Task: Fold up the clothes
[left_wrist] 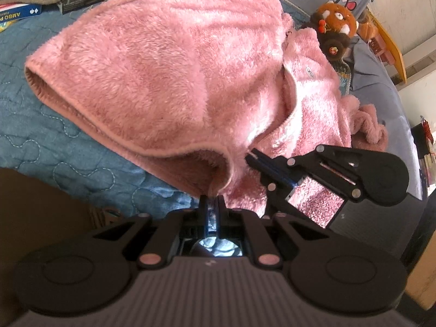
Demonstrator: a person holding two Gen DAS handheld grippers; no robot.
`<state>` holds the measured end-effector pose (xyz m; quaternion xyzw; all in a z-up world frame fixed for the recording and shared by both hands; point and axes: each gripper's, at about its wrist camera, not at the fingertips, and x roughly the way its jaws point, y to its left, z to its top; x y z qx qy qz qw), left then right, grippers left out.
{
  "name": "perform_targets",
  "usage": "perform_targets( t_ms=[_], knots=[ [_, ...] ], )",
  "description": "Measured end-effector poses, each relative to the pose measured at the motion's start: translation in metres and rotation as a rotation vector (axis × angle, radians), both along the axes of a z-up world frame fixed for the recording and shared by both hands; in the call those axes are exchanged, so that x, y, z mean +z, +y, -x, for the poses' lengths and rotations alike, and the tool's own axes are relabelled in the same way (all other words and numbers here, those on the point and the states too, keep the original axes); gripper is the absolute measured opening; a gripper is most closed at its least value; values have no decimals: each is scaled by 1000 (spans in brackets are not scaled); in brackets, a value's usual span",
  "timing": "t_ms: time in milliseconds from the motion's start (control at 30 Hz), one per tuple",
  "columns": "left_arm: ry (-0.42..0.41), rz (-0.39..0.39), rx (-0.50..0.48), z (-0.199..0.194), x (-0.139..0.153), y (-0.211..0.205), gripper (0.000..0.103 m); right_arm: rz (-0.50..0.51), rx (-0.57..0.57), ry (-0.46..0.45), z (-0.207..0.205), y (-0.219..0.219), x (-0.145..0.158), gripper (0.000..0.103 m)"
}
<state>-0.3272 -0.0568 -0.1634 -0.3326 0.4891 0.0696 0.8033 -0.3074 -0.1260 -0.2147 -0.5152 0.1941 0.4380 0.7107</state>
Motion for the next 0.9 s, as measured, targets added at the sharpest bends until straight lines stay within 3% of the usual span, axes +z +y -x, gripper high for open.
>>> perform_targets(
  t_ms=[167, 300, 400, 633, 800, 900],
  knots=[
    [5, 5, 7, 2, 0, 0, 0, -17, -26, 10, -15, -5, 11, 1],
    [-67, 89, 33, 11, -2, 8, 0, -64, -33, 43, -12, -8, 24, 1],
    [-87, 102, 23, 13, -1, 9, 3, -83, -47, 48, -10, -10, 31, 1],
    [-81, 78, -23, 1, 4, 2, 27, -87, -54, 47, -9, -13, 30, 1],
    [-39, 19, -36, -6, 7, -6, 29, -152, -93, 57, -11, -22, 42, 1],
    [-39, 27, -32, -9, 7, -6, 34, -198, -114, 85, -12, -28, 51, 1]
  ],
)
